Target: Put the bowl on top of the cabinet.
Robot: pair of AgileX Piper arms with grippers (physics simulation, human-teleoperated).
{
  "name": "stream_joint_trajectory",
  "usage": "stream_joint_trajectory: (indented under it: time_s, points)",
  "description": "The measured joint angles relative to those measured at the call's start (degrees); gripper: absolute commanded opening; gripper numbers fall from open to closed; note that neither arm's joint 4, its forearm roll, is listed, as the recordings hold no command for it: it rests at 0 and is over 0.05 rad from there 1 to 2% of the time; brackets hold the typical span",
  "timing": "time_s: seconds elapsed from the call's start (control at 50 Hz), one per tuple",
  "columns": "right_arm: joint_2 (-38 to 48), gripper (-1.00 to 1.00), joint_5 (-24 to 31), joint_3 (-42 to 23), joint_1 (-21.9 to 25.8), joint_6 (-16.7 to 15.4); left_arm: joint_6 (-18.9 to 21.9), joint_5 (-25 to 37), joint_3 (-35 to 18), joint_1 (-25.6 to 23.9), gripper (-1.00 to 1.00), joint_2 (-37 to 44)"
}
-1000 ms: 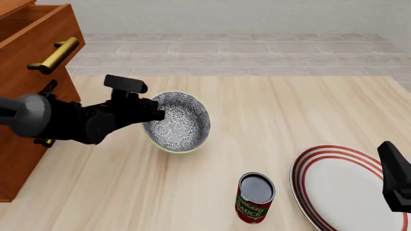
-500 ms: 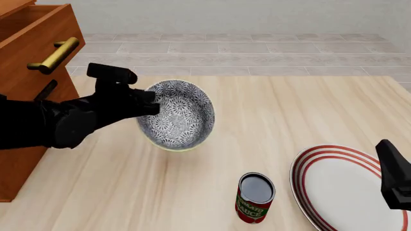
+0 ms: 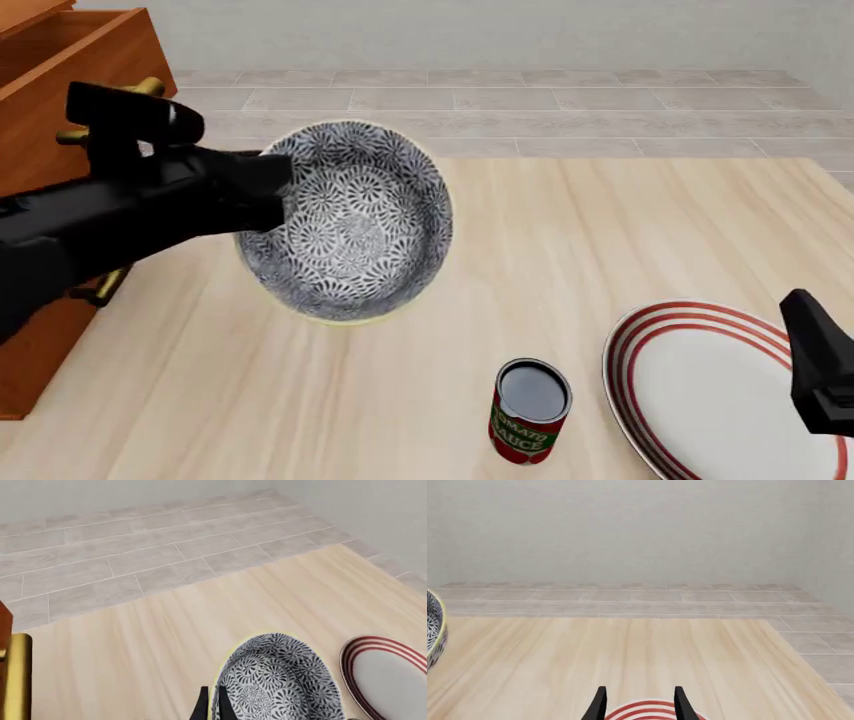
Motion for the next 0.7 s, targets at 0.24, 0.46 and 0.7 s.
stream_joint_trajectory:
  time_s: [0.24,0.46,0.7]
  points:
    - [-0.28,1.00,0.28,0.00,0.01,-0.02,-0.02,6.92,-0.30,-2.25,-1.00,-10.41]
    - [-1.40,1.00,1.36,-0.02,0.03,-0.03,-0.05,12.91,-2.23,-2.97,-1.00,-18.40]
    - [-1.78,1.00,1.74,-0.02,0.04,-0.04,0.24,18.55,-5.01,-3.30,-1.00,-24.81]
